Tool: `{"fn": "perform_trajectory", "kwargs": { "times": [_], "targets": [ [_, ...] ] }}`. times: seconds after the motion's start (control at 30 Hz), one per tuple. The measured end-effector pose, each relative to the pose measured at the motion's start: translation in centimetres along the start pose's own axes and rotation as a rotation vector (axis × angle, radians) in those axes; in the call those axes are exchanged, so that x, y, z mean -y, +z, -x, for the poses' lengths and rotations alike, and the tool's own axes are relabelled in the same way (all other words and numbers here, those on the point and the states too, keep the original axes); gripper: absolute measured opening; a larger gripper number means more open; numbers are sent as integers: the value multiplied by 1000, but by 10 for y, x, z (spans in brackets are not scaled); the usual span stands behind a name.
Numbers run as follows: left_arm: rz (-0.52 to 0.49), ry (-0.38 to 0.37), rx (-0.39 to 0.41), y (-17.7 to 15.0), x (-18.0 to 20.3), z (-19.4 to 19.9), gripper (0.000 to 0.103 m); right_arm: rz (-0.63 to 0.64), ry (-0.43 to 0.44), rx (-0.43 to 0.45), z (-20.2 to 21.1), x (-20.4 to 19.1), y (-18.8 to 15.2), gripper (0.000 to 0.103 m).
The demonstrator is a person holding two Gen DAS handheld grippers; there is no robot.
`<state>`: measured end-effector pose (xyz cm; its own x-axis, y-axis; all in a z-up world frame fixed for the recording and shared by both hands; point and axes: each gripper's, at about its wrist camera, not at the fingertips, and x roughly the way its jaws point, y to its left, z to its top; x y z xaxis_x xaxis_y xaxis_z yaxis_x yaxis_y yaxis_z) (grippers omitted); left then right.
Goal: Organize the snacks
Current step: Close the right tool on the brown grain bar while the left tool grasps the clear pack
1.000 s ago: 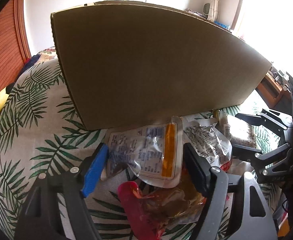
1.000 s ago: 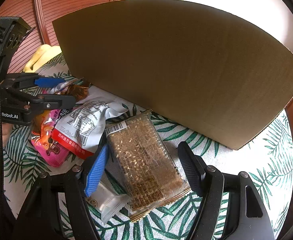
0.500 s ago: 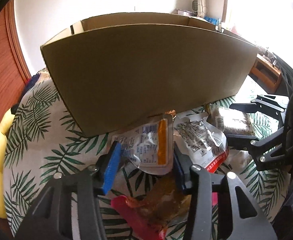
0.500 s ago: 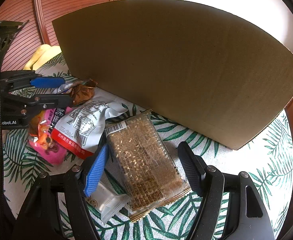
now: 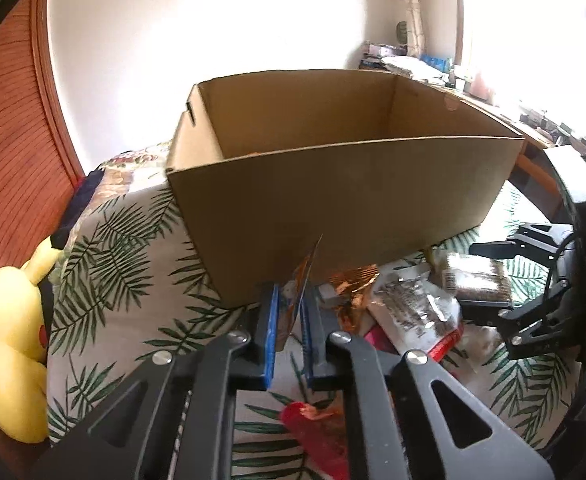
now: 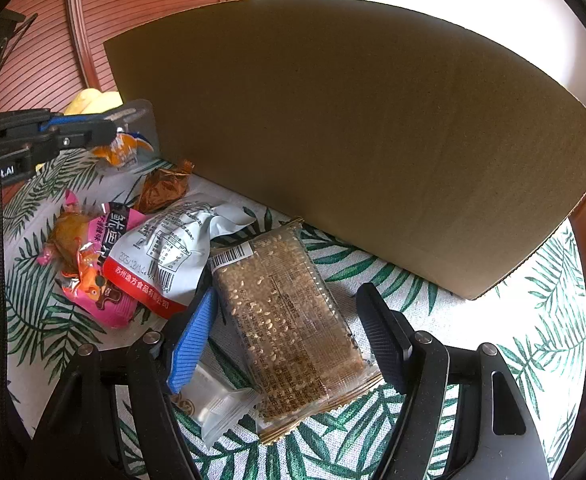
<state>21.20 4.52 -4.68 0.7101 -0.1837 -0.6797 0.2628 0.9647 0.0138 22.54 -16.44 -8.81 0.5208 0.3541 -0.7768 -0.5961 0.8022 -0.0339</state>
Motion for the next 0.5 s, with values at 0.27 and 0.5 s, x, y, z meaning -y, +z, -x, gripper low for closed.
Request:
{"fn": "perform_trajectory", "kwargs": {
  "times": [0.27, 0.5],
  "targets": [
    [9, -3, -12, -4, -5, -9, 16, 0, 0, 0, 0, 0, 0, 74],
    [28, 7, 24, -4, -7, 0, 11, 0, 0, 0, 0, 0, 0, 74]
  ]
}}
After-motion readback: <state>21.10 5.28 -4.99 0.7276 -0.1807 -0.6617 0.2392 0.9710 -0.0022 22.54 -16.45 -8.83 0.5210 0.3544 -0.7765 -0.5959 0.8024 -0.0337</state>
